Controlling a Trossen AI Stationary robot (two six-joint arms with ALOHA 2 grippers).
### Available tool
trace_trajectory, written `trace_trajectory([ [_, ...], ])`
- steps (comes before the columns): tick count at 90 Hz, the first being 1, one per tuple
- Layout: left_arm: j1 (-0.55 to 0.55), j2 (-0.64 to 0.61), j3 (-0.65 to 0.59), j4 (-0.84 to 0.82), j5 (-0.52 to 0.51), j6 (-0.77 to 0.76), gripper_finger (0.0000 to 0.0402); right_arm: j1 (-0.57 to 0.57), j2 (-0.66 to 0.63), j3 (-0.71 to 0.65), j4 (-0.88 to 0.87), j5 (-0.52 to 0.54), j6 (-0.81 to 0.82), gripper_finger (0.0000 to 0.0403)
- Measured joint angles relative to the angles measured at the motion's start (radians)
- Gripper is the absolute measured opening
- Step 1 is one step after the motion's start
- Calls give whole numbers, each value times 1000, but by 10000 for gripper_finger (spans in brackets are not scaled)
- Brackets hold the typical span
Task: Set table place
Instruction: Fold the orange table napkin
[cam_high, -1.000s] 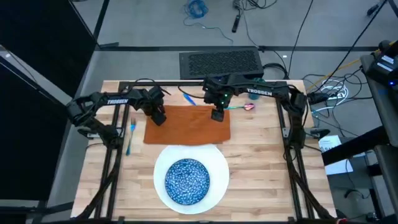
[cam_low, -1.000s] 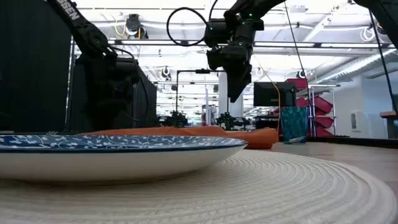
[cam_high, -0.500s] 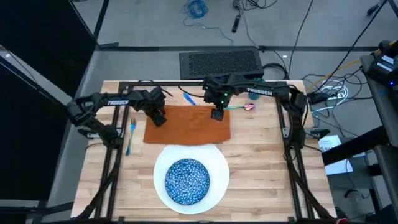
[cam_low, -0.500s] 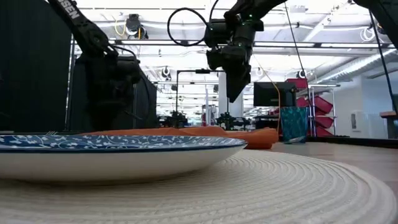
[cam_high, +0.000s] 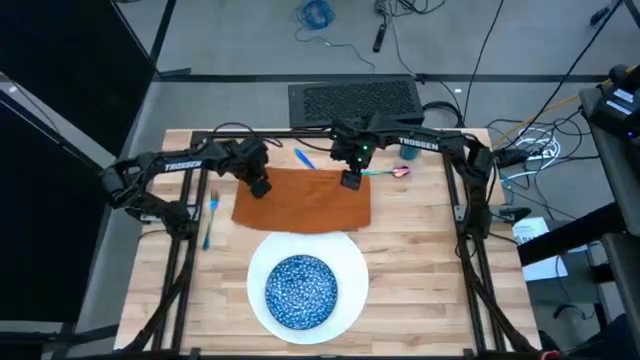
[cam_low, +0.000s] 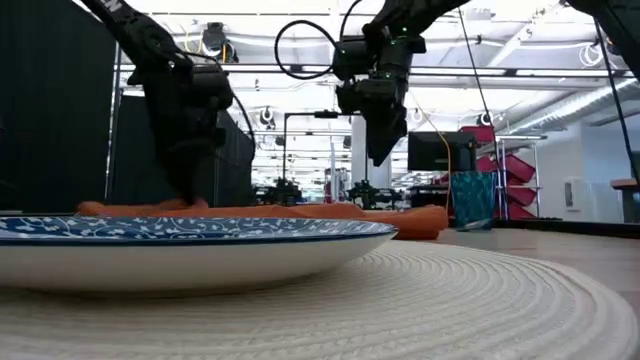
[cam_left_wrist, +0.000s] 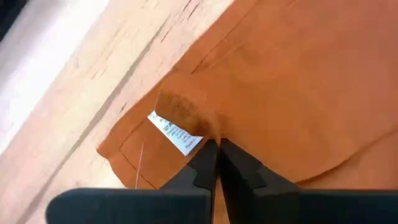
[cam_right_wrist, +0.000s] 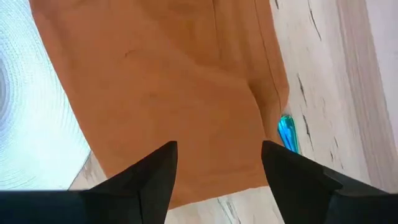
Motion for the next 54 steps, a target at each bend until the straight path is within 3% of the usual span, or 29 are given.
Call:
trace_trajectory([
  [12,19,0,-1,-70,-85,-2,0,2,0,0,-2,-2,6,219],
  [36,16,0,-1,-71,-112,-28,0,2,0,0,-3,-3,1,219],
  [54,13,2,-1,-73,-196,-73,0,2,0,0,-3,-4,2,219],
])
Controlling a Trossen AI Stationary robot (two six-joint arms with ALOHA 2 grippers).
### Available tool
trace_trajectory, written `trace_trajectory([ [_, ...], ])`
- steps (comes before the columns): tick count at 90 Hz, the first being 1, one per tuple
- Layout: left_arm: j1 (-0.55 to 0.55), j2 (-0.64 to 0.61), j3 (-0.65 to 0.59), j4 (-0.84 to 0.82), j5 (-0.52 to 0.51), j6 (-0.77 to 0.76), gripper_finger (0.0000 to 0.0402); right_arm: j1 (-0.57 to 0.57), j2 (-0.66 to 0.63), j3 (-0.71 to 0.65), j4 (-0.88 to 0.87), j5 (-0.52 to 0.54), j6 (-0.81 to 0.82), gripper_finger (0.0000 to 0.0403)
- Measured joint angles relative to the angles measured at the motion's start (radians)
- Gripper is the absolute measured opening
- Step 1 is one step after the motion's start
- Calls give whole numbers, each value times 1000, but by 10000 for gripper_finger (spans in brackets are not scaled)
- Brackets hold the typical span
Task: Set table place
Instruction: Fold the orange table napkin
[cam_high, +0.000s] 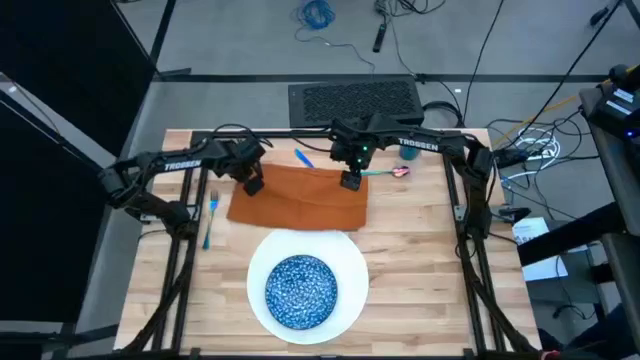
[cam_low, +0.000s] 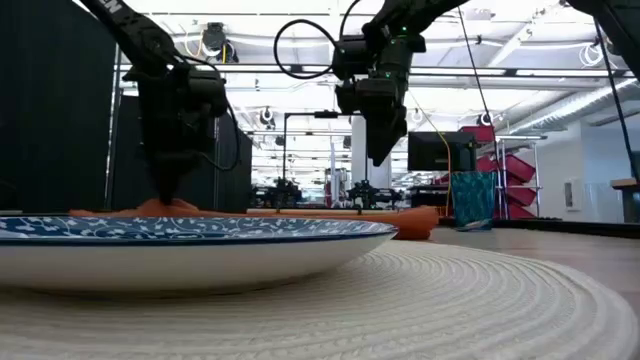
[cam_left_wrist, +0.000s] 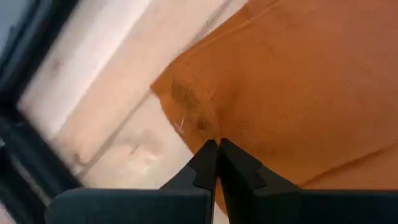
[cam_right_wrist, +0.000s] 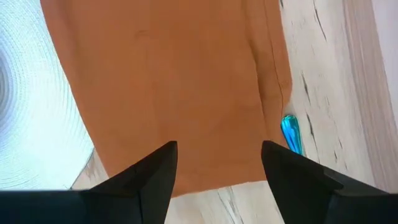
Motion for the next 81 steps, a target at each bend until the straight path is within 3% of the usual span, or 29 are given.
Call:
trace_trajectory([
  [29,-13,5,0,-2,70,66,7,0,0,0,-16,-1,9,219],
  [45,-25,5,0,28,98,144,58,0,0,0,-43,-1,12,220],
  [53,-24,5,6,33,106,106,89,0,0,-3,-91,-1,-4,220],
  [67,-56,-31,20,32,199,107,127,-15,-16,-80,-105,-3,-34,220],
  [73,-76,-80,35,39,193,126,131,-36,-40,-129,-63,-3,-33,220],
  [81,-99,-163,54,33,100,139,131,-62,-77,-207,20,-2,-3,220],
])
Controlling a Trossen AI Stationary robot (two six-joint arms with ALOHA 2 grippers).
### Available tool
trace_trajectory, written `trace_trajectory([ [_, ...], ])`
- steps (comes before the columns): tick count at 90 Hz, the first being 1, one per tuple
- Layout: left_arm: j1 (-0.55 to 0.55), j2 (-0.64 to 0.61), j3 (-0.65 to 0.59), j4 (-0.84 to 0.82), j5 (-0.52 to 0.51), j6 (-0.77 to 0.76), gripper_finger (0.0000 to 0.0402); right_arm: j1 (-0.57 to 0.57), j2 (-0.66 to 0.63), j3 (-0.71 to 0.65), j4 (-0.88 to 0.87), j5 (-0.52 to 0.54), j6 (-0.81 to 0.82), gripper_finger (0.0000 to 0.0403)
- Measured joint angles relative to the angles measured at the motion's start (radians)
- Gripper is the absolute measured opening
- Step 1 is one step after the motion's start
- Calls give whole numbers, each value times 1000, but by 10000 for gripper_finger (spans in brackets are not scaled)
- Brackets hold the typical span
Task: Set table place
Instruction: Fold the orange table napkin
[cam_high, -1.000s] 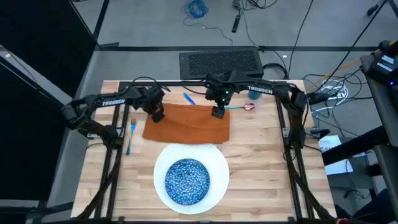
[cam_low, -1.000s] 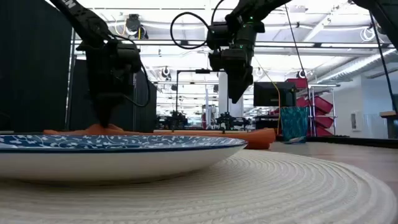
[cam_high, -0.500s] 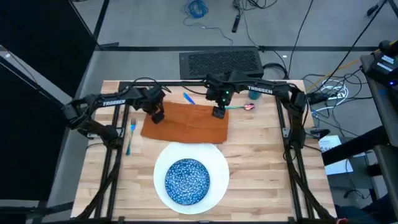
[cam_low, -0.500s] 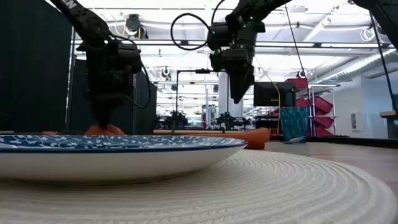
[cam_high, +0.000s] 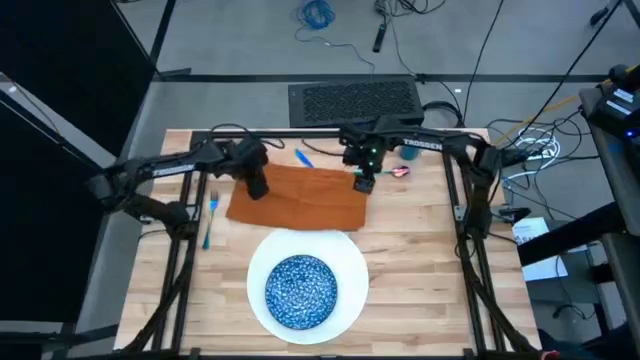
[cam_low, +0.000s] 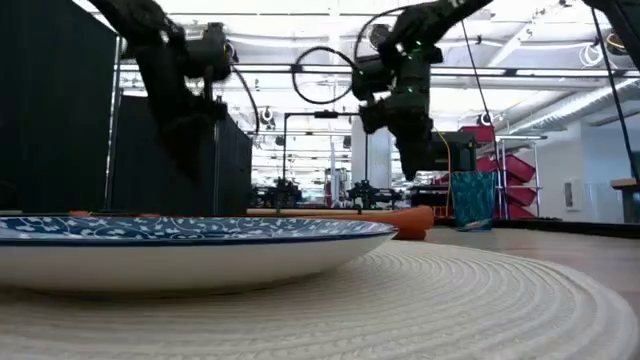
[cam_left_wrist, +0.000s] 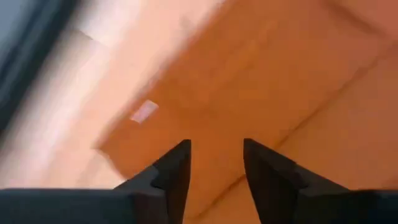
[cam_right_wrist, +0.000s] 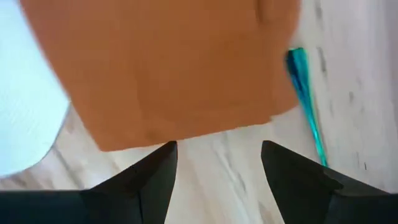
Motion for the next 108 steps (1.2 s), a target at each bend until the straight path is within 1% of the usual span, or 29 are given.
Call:
trace_trajectory([
  [6,-6,-68,12,-11,-96,16,132,-16,-31,-57,59,-6,21,220],
  [10,-7,-105,14,-17,-104,16,132,-23,-55,-93,88,-15,42,220],
  [14,-14,-138,14,-16,-34,-7,132,-28,-81,-137,129,-34,61,220],
  [20,-54,-157,14,3,151,-59,132,-35,-125,-209,198,-50,87,220],
  [22,-77,-157,15,17,196,-80,132,-39,-142,-236,224,-56,93,220],
  [25,-119,-148,15,39,230,-102,132,-46,-168,-275,274,-60,104,220],
  [32,-230,-107,14,122,234,-119,132,-72,-232,-358,399,-60,137,220],
  [39,-330,-57,23,220,215,-109,132,-104,-293,-432,521,-83,200,220],
  [48,-439,24,51,332,165,-17,132,-136,-366,-522,680,-150,281,220],
  [62,-538,165,95,474,77,79,132,-155,-426,-617,829,-164,371,220],
  [75,-581,323,153,472,60,133,132,-146,-435,-636,868,-163,381,220],
  [85,-614,423,205,469,19,192,132,-133,-435,-638,886,-164,370,220],
  [108,-666,546,311,487,-129,273,132,-128,-435,-638,902,-188,343,220],
])
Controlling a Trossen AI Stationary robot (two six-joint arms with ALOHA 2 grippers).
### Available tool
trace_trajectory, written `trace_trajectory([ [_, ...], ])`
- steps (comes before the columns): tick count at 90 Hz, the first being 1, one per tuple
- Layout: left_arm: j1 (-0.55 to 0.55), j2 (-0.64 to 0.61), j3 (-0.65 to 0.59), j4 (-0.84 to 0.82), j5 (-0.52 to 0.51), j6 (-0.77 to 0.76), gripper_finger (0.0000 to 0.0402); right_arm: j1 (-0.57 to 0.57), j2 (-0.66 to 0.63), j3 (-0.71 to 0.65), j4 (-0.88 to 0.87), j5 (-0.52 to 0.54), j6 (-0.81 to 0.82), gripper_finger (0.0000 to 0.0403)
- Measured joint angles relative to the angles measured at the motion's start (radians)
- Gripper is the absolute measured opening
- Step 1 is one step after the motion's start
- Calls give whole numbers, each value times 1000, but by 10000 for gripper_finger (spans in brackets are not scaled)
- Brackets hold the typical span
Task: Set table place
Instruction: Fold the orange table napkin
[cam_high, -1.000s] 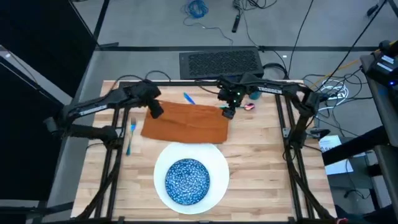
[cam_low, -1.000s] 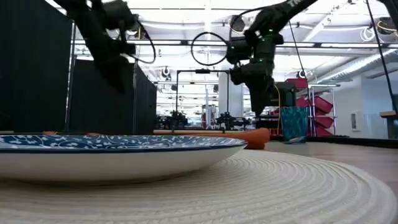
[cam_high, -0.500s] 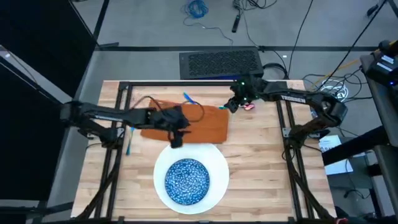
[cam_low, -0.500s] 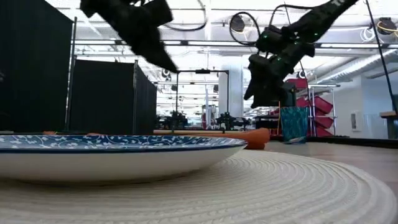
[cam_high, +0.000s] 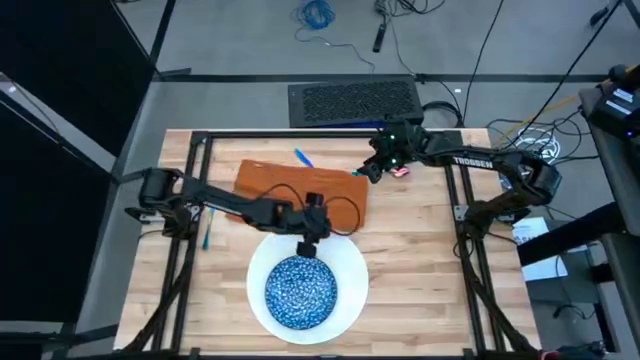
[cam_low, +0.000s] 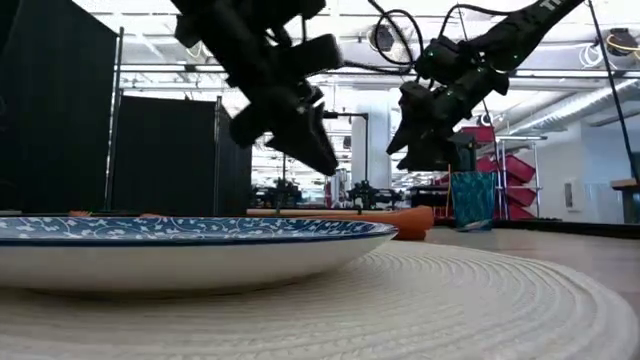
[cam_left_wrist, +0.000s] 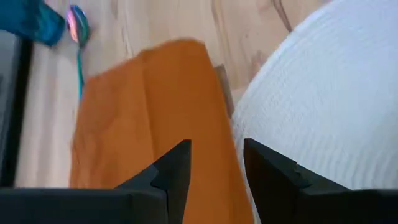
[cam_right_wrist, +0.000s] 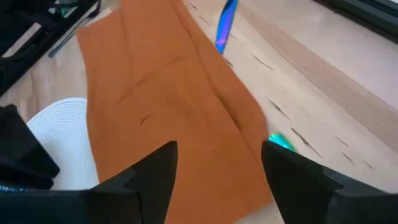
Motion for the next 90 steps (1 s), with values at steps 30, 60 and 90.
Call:
trace_trajectory([
  [30,16,188,122,-9,-54,-52,132,-23,-18,0,-1,-25,-57,220],
  [60,-12,180,189,-41,-28,-106,132,-107,-30,0,-14,-75,-88,220],
  [90,28,193,190,-35,7,-136,132,-118,-30,1,15,-126,-85,220],
])
